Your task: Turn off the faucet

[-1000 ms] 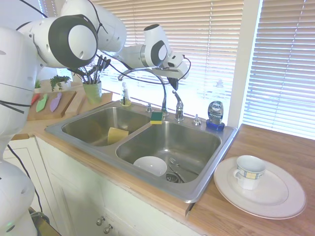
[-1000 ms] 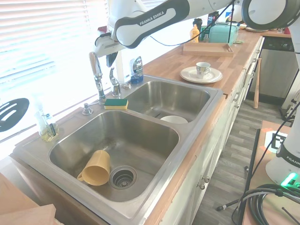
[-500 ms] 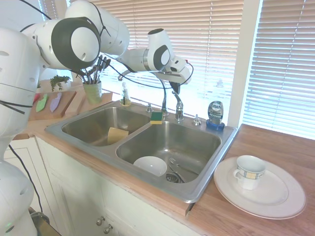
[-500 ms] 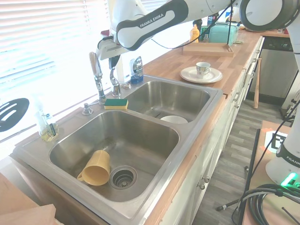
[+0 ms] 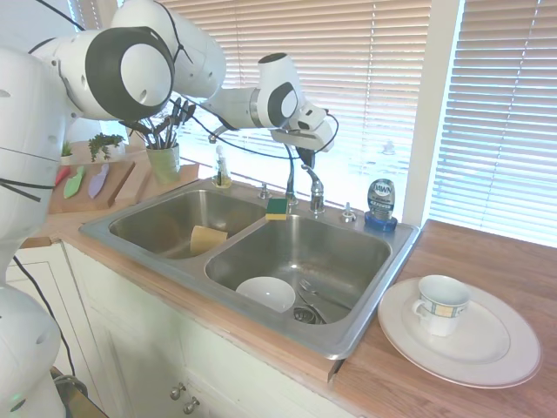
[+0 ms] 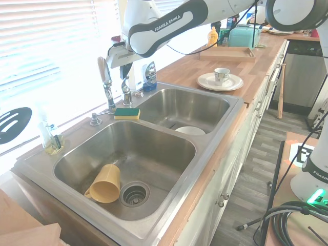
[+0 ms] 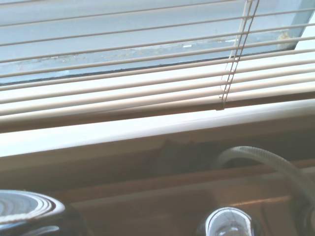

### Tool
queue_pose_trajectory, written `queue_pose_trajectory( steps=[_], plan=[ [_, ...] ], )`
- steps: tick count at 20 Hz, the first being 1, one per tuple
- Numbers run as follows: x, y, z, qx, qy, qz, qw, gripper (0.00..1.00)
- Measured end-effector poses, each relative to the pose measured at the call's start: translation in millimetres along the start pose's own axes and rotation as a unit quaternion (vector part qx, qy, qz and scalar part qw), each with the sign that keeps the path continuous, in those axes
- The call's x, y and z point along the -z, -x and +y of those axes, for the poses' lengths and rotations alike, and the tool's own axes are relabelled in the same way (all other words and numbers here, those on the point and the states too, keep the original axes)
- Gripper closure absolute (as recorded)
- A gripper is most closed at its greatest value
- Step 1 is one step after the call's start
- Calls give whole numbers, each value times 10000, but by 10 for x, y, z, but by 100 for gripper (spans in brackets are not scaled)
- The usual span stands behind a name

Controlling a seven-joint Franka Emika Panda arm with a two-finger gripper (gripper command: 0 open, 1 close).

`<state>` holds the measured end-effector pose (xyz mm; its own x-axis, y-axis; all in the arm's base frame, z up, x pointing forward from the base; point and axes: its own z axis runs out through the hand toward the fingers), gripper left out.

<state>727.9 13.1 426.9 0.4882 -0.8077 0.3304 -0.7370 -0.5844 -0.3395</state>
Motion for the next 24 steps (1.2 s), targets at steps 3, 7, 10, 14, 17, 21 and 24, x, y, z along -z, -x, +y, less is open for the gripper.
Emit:
queue_pose_trajectory(
  steps=[3,7,10,14,17,21,24],
  plan=[
    [-13,64,96,-28,6,-50,10000,100],
    [-12,124,191,-65,-18,-83,9999,100],
    [-96,255,329,-76,113,-226,9997,100],
    [-145,354,473,-83,149,-273,9995,100],
    [-108,374,518,-89,165,-290,9994,100],
    [-133,422,664,-114,401,-450,9981,100],
    [-109,512,799,-88,772,-896,9929,100]
  ],
)
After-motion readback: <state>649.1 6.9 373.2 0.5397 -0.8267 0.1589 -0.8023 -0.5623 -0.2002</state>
